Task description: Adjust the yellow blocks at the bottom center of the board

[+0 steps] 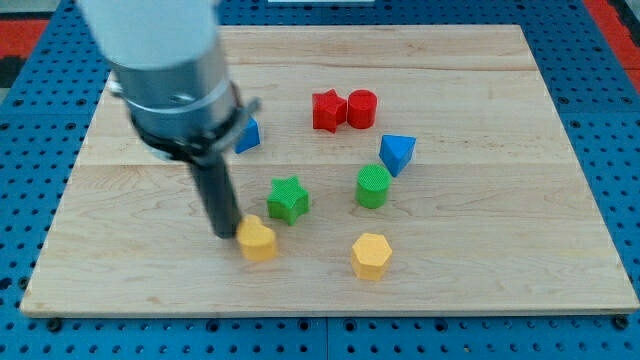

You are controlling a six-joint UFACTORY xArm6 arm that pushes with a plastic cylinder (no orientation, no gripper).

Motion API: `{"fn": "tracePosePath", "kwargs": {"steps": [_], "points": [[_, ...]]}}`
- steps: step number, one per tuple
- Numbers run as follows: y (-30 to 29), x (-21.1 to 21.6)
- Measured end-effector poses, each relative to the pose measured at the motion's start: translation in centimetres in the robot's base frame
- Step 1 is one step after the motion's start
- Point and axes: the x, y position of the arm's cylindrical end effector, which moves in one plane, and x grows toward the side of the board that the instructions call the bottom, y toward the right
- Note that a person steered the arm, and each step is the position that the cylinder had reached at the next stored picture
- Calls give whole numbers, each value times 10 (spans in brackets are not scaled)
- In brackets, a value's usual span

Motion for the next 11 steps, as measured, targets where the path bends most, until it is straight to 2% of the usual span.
{"fn": "tracePosePath", "kwargs": {"steps": [1,2,3,4,5,6,7,9,11], "points": [[59,29],[36,15],[-39,-8],[-70,-7],[-76,-6],[-51,75],[-51,75],[87,74],[100,65]]}}
